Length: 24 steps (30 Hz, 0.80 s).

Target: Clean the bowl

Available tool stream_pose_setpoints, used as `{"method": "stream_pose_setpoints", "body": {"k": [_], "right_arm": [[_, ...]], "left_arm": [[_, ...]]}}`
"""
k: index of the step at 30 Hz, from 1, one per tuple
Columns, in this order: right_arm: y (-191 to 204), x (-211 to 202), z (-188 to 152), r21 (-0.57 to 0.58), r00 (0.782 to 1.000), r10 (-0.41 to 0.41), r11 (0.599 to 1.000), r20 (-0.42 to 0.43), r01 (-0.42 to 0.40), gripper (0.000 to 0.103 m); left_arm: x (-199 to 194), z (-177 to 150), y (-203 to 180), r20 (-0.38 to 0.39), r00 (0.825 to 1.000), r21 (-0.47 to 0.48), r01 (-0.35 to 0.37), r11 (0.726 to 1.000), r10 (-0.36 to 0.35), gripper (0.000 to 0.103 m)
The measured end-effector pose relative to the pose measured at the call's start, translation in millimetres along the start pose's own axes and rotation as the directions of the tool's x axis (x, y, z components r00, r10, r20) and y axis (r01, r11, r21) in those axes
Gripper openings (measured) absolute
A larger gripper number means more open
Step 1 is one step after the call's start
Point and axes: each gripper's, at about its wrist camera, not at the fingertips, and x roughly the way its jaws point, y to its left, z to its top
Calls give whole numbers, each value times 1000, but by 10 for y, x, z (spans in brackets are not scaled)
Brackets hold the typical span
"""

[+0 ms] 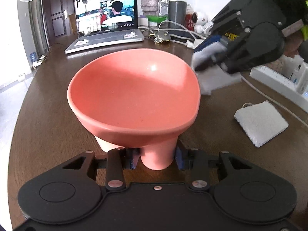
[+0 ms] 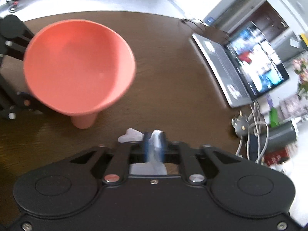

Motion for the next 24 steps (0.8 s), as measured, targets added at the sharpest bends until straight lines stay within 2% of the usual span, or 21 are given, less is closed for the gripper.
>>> {"method": "stream_pose_setpoints", "body": {"k": [1, 2, 4, 6, 8, 9, 13, 15, 18, 21, 24], "right_arm": [[12, 6, -21, 2, 1000, -3, 1000, -2, 3, 66], [26, -23, -67, 24, 1000, -1, 1000, -9, 1, 68], [-1, -125, -128, 118, 1000, 27, 993, -7, -26, 69], [-43, -221, -160, 206, 998, 66, 976, -6, -63, 74], [-43, -361, -205, 271, 996, 85, 959, -10, -80, 76], [-50, -425, -210, 293, 998, 69, 954, -8, -63, 77], [-104, -736, -204, 382, 1000, -20, 924, 2, 17, 78], [-166, -937, -204, 459, 999, -39, 888, 24, 24, 79], [-214, -1116, -213, 552, 997, 1, 833, 80, -45, 82], [-126, -1148, -293, 585, 993, 48, 804, 109, -103, 86], [77, -1178, -505, 592, 991, 32, 799, 133, -105, 86]], "left_arm": [[-9, 11, 5, -19, 1000, -19, -9, 1000, 9, 56], [-27, 21, 25, -43, 999, -43, -2, 999, 0, 61], [-90, 29, 72, -75, 997, -92, 28, 995, -35, 89], [-163, 33, 99, -103, 993, -125, 47, 991, -60, 102], [-259, 47, 112, -157, 984, -156, 56, 986, -81, 103], [-294, 61, 110, -172, 982, -161, 47, 986, -75, 103], [-568, 188, 83, -227, 974, -201, -62, 978, 15, 103], [-690, 257, 108, -218, 975, -261, -90, 961, 32, 103], [-852, 376, 79, -187, 979, -336, -137, 932, 77, 103], [-934, 438, -63, -170, 971, -372, -223, 901, 170, 103], [-976, 404, -209, -171, 955, -418, -293, 860, 243, 103]]}}
